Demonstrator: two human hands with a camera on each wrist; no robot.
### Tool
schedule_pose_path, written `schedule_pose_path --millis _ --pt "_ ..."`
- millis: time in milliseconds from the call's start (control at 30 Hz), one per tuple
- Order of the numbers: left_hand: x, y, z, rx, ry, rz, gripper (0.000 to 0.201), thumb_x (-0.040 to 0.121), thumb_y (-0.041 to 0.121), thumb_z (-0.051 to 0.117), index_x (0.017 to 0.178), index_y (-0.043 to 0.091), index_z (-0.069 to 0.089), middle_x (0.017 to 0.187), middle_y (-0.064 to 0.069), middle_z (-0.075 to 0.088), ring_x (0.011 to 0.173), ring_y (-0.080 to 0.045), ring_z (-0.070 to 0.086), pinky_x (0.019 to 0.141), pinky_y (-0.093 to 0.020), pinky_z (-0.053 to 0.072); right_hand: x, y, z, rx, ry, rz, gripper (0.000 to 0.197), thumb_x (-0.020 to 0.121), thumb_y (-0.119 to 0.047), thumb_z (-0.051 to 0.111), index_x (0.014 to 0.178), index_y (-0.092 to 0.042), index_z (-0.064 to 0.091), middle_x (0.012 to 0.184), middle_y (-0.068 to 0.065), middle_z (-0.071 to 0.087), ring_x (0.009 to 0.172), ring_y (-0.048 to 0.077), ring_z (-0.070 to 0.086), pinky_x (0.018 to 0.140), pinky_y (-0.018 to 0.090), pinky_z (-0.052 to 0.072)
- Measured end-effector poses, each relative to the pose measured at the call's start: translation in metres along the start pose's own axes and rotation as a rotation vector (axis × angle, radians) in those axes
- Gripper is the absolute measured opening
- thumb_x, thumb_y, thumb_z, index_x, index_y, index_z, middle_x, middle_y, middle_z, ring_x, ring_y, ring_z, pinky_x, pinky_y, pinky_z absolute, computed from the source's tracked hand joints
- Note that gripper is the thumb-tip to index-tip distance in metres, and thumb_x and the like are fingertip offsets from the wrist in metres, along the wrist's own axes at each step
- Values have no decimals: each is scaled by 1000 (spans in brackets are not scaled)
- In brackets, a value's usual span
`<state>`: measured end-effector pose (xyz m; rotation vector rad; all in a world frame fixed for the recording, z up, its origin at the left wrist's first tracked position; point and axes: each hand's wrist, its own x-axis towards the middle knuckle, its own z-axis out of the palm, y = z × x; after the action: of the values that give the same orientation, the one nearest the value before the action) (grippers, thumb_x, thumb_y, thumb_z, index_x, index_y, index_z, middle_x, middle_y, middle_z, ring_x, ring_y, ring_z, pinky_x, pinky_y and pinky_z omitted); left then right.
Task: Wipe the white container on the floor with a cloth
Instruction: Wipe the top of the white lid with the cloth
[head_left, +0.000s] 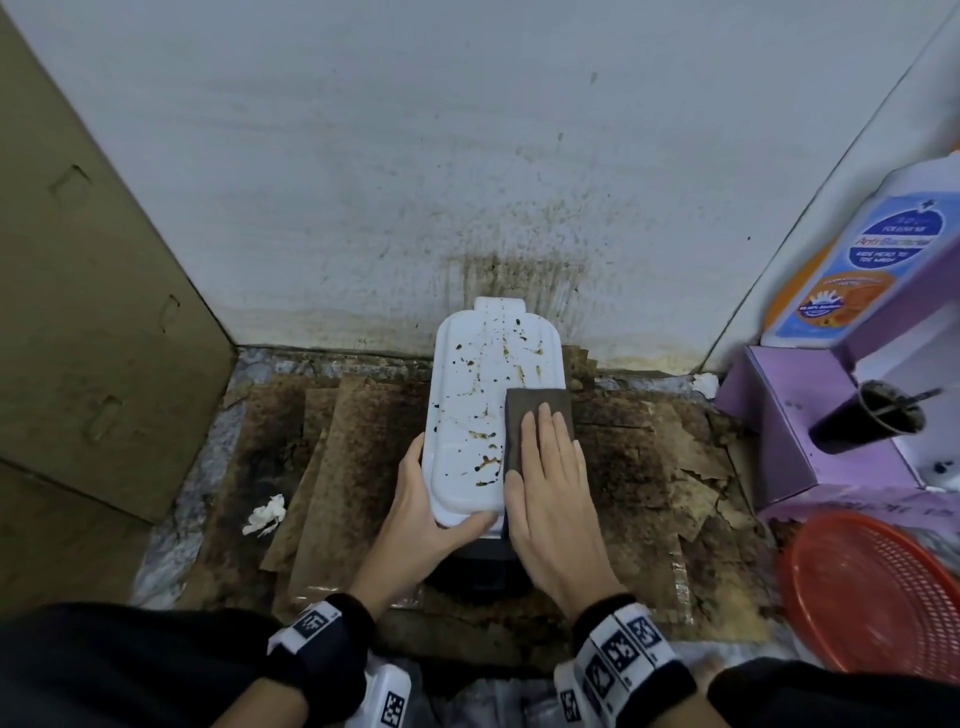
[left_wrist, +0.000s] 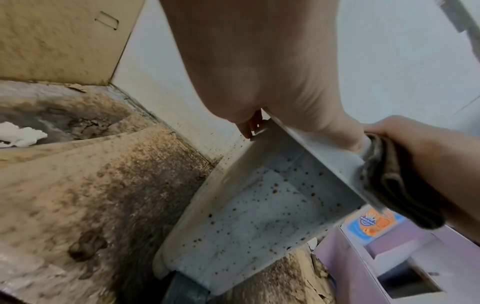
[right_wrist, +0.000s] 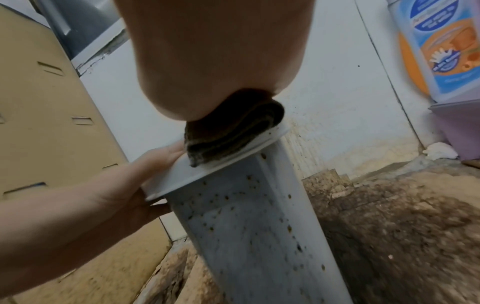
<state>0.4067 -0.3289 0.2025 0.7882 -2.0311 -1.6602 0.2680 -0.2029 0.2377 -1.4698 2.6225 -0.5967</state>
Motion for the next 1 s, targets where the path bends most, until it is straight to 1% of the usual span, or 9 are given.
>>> schedule_pose_path --millis 67,133,233,367,533,733,867,933,1000 --pt "1 0 -1 -1 -11 -7 115 76 55 90 160 38 14 164 20 31 149 2 38 120 -36 42 19 7 -1 -11 -17 -9 67 105 -37 10 163 -4 6 171 12 -4 159 23 -9 129 42 3" --pt "2 -1 -3 6 -16 -20 116 75 52 92 159 35 14 162 22 33 147 4 39 120 -35 43 38 14 -2 43 -73 21 71 103 -43 8 163 -8 0 171 8 -13 157 19 -18 129 41 -1" --pt "2 -1 -3 17 -11 -23 116 74 52 93 158 35 15 161 21 34 146 4 40 119 -35 43 54 20 -3 55 -112 32 69 104 -43 11 163 -11 -5 170 6 -20 155 17 -23 129 40 -4" --pt "1 -1 -2 5 -12 -23 116 73 53 92 157 36 15 162 22 33 147 5 39 119 -31 42 35 16 -2 45 -82 10 69 103 -44 8 163 -11 -4 171 5 -16 156 15 -22 129 39 -2" --pt "3 -5 -1 1 -8 -13 114 75 50 91 157 37 14 163 21 30 149 3 37 119 -32 41 0 8 -1 42 -54 -19 64 106 -38 11 162 -13 -6 171 4 -17 157 14 -20 127 36 -5" --pt "2 -5 -2 -9 -15 -16 112 77 50 91 157 38 13 162 25 29 147 7 36 113 -17 40 52 20 -5 57 -124 18 69 104 -44 11 163 -10 -5 170 7 -17 157 18 -20 129 41 -2" --pt "4 -5 -3 -15 -24 -21 112 76 48 92 156 36 14 161 24 31 146 7 38 111 -15 42 65 22 -7 3 -125 0 70 104 -43 12 163 -6 -2 171 12 -13 158 23 -15 129 44 1" --pt "4 -6 -3 -12 -27 -25 112 76 48 92 155 38 13 161 23 31 145 8 38 110 -14 42 59 22 -5 7 -106 -7 71 104 -43 11 163 -6 0 171 12 -11 158 23 -14 129 43 2" --pt "4 -6 -3 -3 -23 -21 112 76 48 92 155 38 13 162 23 30 146 8 37 113 -18 41 52 21 -3 35 -85 5 70 104 -43 12 163 -7 1 171 10 -11 158 21 -14 129 42 2"
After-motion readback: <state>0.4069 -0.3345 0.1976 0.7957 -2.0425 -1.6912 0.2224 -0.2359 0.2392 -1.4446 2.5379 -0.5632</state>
